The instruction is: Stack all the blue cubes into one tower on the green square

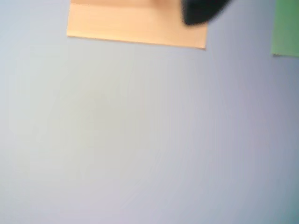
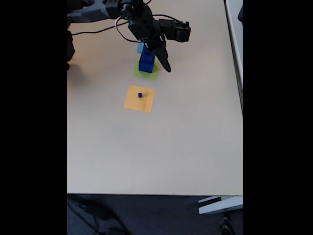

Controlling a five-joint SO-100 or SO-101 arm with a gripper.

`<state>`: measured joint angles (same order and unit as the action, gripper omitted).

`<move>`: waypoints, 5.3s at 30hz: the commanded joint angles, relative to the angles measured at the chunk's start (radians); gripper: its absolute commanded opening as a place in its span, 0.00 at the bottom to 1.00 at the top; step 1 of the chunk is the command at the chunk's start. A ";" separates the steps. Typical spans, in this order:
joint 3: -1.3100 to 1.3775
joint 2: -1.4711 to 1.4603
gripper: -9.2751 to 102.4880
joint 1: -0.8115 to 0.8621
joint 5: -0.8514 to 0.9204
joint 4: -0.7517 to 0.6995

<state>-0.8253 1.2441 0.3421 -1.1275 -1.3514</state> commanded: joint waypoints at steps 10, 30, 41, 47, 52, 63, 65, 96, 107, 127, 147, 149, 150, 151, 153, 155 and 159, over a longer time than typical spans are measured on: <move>-0.301 0.172 0.33 0.057 0.032 0.058; -0.247 -0.015 0.29 0.078 0.091 0.094; -0.204 -0.086 0.28 0.094 0.121 0.092; -0.212 -0.087 0.28 0.098 0.124 0.075; -0.252 -0.078 0.27 0.094 0.103 0.066; -0.308 -0.046 0.27 0.061 0.003 0.023; -0.308 -0.046 0.27 0.058 -0.002 0.023; -0.465 -0.084 0.25 0.097 0.002 0.169; -0.535 -0.078 0.25 0.106 0.003 0.241; -0.543 -0.083 0.21 0.123 0.008 0.267; -0.583 -0.086 0.16 0.135 0.012 0.305; -0.583 -0.086 0.16 0.137 0.012 0.305; -0.583 -0.086 0.16 0.137 0.011 0.305; -0.583 -0.086 0.15 0.137 0.009 0.305; -0.583 -0.086 0.15 0.137 0.006 0.305; -0.583 -0.086 0.14 0.135 0.006 0.305; -0.583 -0.083 0.12 0.133 0.011 0.305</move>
<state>-1.4128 1.1351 0.4725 -1.1213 -1.0569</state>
